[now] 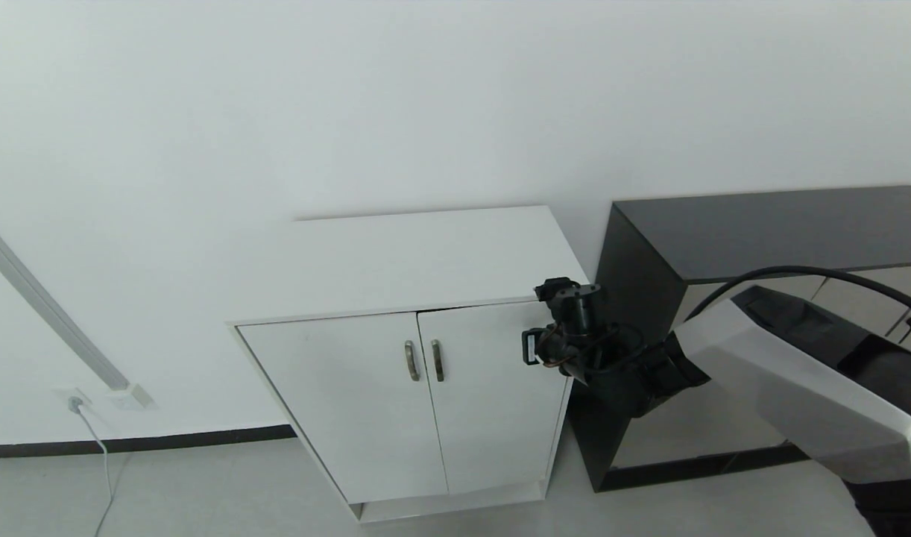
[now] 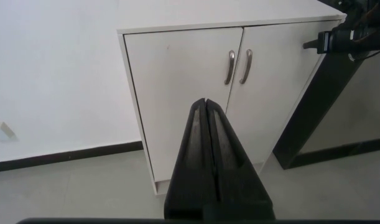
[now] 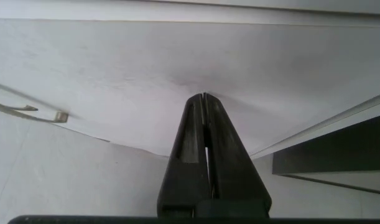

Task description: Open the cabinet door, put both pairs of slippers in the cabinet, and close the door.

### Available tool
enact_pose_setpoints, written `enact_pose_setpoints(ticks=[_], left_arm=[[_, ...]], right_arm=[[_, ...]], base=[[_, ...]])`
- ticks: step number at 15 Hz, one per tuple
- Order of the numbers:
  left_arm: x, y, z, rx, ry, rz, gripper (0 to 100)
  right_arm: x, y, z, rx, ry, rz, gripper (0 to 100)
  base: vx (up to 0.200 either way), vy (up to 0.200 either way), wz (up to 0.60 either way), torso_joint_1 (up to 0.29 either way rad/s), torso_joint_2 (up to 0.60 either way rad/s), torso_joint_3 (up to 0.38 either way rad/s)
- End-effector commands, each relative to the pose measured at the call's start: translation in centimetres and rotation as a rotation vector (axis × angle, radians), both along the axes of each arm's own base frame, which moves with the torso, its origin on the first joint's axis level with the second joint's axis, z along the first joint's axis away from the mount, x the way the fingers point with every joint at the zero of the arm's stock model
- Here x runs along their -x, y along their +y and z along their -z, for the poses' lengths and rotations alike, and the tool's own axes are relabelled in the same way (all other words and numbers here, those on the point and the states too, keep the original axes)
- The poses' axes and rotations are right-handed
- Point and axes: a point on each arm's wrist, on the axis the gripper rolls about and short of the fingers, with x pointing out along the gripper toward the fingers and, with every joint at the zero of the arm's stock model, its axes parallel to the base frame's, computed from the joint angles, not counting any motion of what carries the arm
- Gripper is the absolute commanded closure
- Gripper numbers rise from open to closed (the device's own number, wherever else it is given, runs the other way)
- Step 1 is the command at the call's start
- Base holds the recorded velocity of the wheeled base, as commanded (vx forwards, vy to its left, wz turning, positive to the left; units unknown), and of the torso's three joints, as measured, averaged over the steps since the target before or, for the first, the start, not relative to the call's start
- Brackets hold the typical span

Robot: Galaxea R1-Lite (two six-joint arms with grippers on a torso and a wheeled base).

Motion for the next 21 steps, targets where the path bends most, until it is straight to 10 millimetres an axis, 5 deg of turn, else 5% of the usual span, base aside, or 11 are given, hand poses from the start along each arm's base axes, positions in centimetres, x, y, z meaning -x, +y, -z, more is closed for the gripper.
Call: enact_pose_setpoints(ticks=[1,21], left_arm=[[0.0,0.0,0.0,0.0,0.0,0.0,100],[0.0,0.0,0.0,0.0,0.0,0.0,100]], right_arm=[[-0.22,0.11,-0.25,-0.006,-0.01,0.0,100],[-0.67,0.47,-0.64,-0.004,-0.011,0.0,100]], base=[[0.0,0.0,0.0,0.0,0.0,0.0],[0.0,0.0,0.0,0.0,0.0,0.0]])
